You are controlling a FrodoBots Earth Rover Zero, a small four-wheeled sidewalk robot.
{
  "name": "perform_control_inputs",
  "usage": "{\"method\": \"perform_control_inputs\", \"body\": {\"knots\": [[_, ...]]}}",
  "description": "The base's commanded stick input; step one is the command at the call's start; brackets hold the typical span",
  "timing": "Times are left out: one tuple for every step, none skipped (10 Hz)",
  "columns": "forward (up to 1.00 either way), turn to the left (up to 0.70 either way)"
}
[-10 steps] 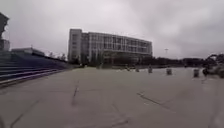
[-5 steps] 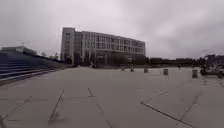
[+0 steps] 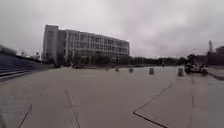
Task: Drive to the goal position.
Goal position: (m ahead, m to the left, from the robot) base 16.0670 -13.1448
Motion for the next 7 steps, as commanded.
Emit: {"method": "perform_control_inputs", "body": {"knots": [[1.00, 0.00], [1.00, 0.00], [1.00, 0.00], [1.00, 0.00], [1.00, 0.00], [1.00, 0.00], [1.00, 0.00]]}}
